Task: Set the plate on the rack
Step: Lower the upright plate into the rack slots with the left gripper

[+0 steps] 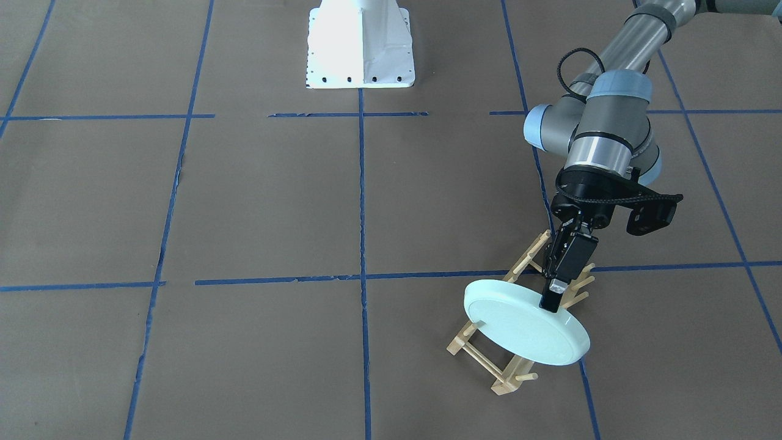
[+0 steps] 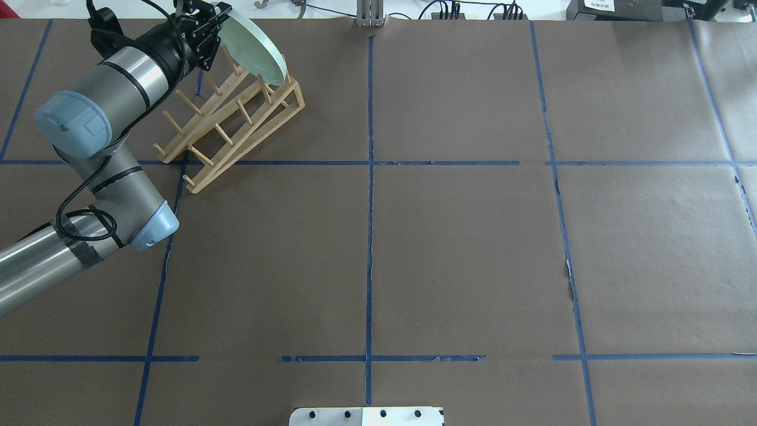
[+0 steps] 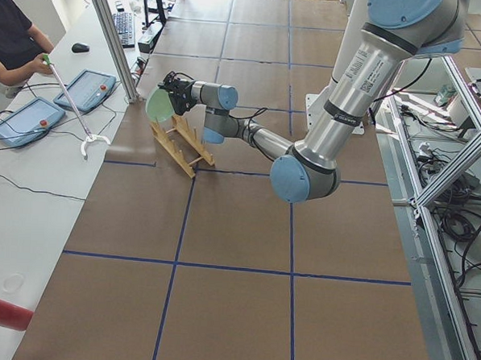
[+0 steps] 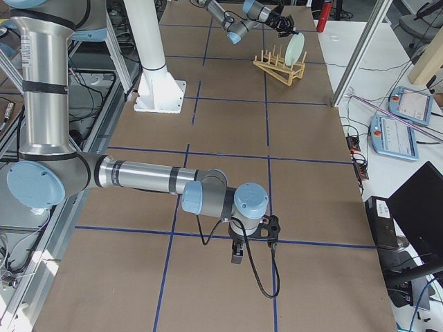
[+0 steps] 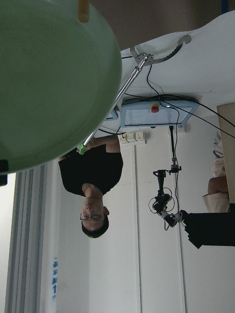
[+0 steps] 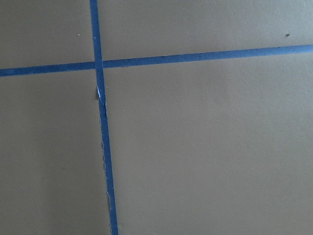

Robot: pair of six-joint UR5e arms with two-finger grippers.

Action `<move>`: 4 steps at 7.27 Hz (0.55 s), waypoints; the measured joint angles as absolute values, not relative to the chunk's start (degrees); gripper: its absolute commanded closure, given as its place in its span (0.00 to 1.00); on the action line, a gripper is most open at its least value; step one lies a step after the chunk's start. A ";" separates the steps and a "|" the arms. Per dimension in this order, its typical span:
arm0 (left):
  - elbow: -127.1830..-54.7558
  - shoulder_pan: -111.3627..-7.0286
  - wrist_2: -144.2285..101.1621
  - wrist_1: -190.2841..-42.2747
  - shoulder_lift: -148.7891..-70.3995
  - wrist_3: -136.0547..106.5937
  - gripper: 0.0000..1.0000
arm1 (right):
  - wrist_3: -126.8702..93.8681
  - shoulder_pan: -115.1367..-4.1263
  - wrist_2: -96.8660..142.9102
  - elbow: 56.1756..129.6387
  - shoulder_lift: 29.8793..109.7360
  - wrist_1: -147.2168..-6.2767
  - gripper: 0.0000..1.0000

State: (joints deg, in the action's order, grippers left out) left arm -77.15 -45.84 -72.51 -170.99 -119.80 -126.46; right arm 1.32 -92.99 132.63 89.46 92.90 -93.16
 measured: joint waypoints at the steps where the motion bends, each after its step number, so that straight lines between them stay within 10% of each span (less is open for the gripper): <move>1: -76.83 -45.73 -72.29 -171.13 -119.77 -126.42 1.00 | 1.30 -92.99 132.63 89.47 92.92 -93.16 0.00; 2: -76.51 -45.62 -72.20 -171.18 -119.78 -126.40 0.99 | 1.27 -92.99 132.63 89.46 92.93 -93.16 0.00; 3: -76.37 -45.51 -72.19 -171.23 -119.78 -126.39 0.01 | 1.24 -92.99 132.63 89.45 92.92 -93.16 0.00; 4: -76.33 -45.48 -72.22 -171.27 -119.79 -126.37 0.00 | 1.24 -92.99 132.63 89.45 92.93 -93.16 0.00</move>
State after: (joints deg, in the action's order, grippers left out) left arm -76.33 -45.48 -72.22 -171.27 -119.79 -126.37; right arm 1.24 -92.99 132.63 89.45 92.93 -93.16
